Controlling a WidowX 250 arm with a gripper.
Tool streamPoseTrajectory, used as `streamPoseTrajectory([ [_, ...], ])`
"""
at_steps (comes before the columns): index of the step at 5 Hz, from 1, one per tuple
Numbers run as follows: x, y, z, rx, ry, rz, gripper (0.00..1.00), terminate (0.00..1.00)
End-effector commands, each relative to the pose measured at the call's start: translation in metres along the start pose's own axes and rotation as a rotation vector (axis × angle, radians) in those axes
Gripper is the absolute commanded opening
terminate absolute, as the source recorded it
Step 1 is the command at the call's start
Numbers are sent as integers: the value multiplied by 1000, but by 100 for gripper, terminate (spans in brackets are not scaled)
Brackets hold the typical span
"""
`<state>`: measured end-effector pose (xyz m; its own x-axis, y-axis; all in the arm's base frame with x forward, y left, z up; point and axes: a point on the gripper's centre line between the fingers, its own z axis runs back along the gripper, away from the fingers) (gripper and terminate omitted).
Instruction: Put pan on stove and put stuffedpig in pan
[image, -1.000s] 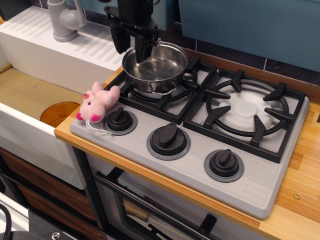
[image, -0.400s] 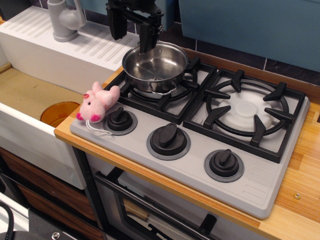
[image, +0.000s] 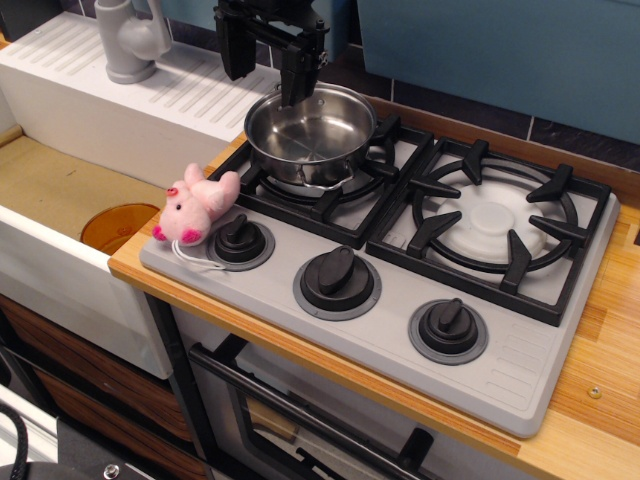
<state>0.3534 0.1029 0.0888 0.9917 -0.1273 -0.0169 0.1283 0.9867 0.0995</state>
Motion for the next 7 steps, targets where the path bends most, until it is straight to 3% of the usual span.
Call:
streamPoseTrajectory([
  [1, -9, 2, 33, 132, -114, 43, 100, 0],
  [2, -41, 10, 32, 156, -183, 59, 100, 0],
  [4, -94, 23, 11, 227, -228, 59, 100, 0],
  [5, -109, 23, -13, 246, -284, 64, 100, 0],
  [7, -116, 7, -37, 240, -322, 70, 100, 0],
])
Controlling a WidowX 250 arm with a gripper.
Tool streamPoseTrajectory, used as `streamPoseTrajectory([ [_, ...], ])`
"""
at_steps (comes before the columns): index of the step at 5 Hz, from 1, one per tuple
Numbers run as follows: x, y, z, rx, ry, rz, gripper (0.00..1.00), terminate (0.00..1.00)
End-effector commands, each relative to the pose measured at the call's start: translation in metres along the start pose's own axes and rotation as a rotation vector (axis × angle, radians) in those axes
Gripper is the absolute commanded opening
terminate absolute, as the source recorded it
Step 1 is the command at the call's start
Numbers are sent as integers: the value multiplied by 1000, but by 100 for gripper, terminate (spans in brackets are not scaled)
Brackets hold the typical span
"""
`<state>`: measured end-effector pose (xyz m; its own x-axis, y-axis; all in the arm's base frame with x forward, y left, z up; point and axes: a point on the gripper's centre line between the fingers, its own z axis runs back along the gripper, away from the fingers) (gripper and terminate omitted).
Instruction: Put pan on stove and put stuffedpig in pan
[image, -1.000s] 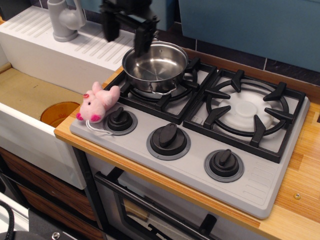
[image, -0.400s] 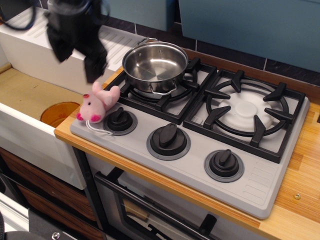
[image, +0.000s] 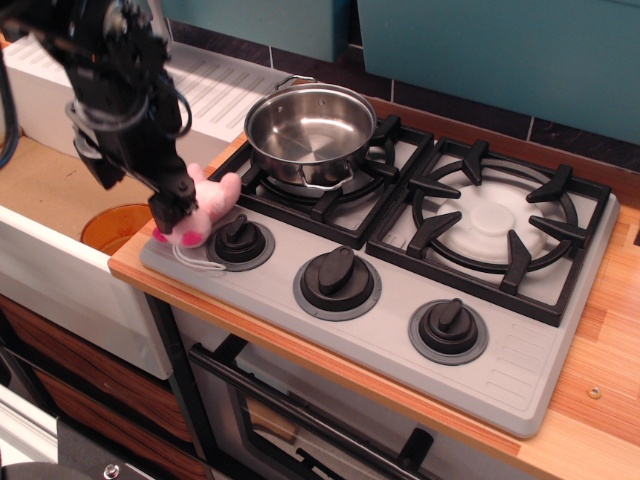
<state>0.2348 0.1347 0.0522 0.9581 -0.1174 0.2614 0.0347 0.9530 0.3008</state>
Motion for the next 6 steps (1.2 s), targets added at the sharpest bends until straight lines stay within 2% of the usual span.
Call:
streamPoseTrajectory([
  [1, 4, -13, 5, 19, -40, 3, 100, 0],
  [2, 13, -20, 3, -8, -34, -16, 100, 0],
  [4, 60, -19, -21, -120, -75, -130, 100, 0],
  [5, 74, -17, -29, -132, -73, -150, 100, 0],
  [6, 79, -14, -23, -94, -16, -126, 0, 0],
])
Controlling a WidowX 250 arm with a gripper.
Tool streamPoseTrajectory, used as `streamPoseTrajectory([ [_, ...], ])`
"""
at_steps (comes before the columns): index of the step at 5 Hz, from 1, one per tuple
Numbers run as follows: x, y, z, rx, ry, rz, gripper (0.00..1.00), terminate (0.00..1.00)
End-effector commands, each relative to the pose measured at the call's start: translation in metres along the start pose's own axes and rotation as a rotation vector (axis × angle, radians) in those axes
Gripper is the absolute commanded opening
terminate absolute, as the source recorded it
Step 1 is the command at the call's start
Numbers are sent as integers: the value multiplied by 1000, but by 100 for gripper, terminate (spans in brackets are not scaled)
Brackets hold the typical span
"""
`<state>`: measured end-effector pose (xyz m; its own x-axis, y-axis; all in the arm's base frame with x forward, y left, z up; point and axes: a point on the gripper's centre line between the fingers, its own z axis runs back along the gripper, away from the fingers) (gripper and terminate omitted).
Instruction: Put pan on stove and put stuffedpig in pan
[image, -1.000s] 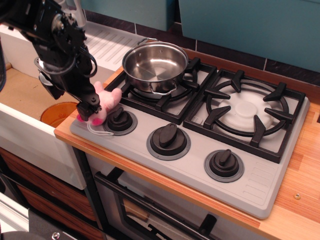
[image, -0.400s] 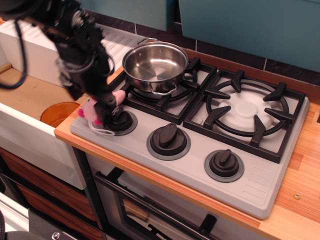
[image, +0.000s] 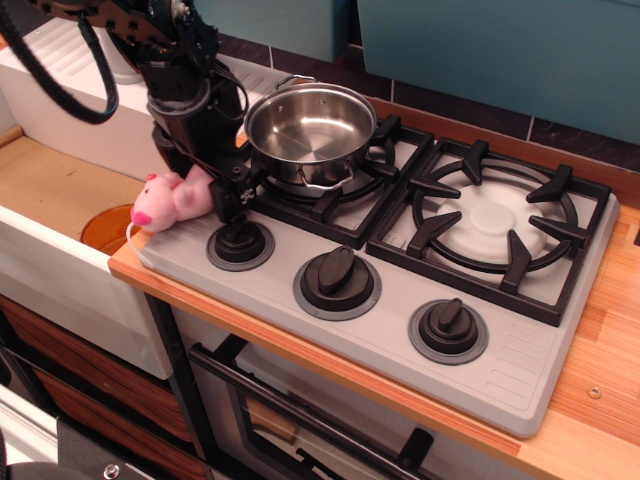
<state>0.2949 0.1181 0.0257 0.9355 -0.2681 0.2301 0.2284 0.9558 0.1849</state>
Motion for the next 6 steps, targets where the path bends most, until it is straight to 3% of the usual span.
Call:
streamPoseTrajectory([
  [1, 23, 8, 27, 96, 35, 54, 0, 0],
  [2, 20, 7, 39, 124, 68, 73, 0, 0],
  [3, 22, 12, 66, 141, 128, 71, 0, 0],
  [4, 34, 9, 91, 156, 186, 85, 0, 0],
  [6, 72, -6, 101, 134, 238, 106, 0, 0],
])
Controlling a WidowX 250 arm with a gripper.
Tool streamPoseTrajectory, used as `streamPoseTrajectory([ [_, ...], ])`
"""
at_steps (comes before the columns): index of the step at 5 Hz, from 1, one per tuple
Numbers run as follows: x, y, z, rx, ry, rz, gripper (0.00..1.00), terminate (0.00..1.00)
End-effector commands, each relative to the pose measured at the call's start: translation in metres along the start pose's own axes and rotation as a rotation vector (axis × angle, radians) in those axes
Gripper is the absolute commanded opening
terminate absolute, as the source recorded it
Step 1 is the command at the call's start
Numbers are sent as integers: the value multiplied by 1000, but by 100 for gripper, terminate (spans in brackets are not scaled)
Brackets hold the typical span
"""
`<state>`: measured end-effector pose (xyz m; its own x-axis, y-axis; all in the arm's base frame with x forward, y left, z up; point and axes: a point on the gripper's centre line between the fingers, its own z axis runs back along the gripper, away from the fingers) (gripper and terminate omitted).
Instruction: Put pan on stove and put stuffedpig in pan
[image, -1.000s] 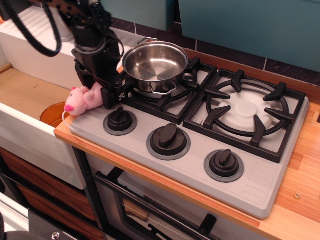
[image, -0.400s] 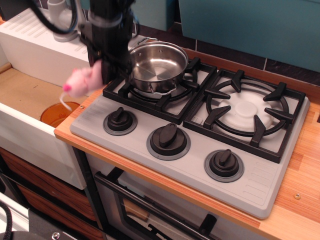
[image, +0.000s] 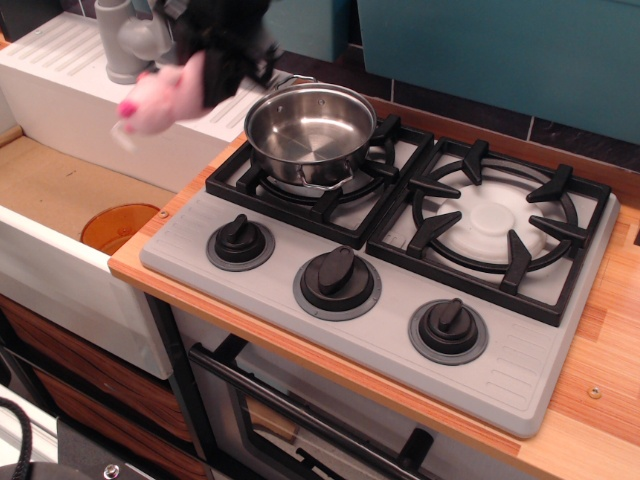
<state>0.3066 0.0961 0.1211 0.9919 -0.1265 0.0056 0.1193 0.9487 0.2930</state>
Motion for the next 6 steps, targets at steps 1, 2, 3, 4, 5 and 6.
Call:
streamPoseTrajectory([
  [1, 48, -16, 22, 8, -11, 25, 0, 0],
  [2, 61, -28, 12, -10, -33, 24, 0, 0],
  [3, 69, -37, 5, -17, -44, 36, 0, 0],
  [4, 75, -41, -2, -33, -67, 26, 100, 0],
  [5, 78, -43, 2, -133, -64, 33, 100, 0],
  [6, 79, -45, 13, -247, -123, 31, 100, 0],
])
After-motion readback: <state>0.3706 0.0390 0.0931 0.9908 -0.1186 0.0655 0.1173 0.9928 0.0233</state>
